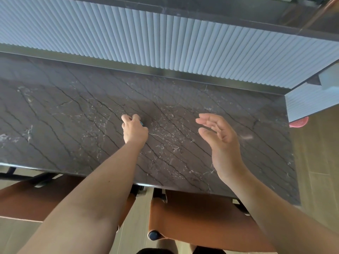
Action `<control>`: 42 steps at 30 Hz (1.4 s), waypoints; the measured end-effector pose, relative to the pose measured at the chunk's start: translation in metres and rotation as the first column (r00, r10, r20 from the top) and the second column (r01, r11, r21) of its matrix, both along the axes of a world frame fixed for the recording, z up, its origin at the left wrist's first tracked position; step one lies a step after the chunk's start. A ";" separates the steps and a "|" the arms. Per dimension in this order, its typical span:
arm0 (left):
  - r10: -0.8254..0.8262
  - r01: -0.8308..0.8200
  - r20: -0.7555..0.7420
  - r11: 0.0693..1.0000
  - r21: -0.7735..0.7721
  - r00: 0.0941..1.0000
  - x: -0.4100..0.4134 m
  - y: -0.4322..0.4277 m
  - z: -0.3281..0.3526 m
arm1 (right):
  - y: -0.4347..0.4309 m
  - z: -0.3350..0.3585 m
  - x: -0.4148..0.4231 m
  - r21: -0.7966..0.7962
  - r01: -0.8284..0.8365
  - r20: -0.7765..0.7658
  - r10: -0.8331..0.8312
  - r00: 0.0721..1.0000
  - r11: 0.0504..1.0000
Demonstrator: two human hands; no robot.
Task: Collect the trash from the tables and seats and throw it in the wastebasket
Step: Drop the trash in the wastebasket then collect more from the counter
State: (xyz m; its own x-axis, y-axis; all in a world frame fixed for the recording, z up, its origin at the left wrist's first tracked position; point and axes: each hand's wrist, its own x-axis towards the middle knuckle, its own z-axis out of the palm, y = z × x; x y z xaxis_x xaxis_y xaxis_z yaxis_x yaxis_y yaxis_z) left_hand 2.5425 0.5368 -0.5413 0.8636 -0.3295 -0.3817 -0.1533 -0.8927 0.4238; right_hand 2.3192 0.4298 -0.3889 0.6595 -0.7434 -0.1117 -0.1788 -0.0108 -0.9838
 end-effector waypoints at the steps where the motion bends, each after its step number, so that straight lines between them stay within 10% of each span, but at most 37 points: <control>1: 0.008 -0.008 -0.004 1.000 -0.013 1.000 -0.002 0.001 0.003 | 0.001 0.000 -0.003 0.006 0.000 0.005 0.000 1.000 1.000; 27: -0.081 0.258 0.304 0.753 -0.606 0.949 -0.172 0.130 0.278 | 0.045 0.068 -0.046 0.046 -0.038 0.115 0.033 0.993 0.998; 42: -0.157 0.332 0.302 0.627 -0.705 0.940 -0.202 0.109 0.307 | 0.042 0.103 -0.105 -0.012 0.134 0.209 -0.129 0.969 0.991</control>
State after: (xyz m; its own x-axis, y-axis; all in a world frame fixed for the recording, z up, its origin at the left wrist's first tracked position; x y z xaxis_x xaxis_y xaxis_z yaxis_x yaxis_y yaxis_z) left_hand 2.3404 0.6455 -0.2339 0.7327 -0.6337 0.2483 -0.4736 -0.2127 0.8547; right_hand 2.2139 0.4718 -0.2857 0.5625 -0.8260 0.0371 0.0271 -0.0265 -0.9993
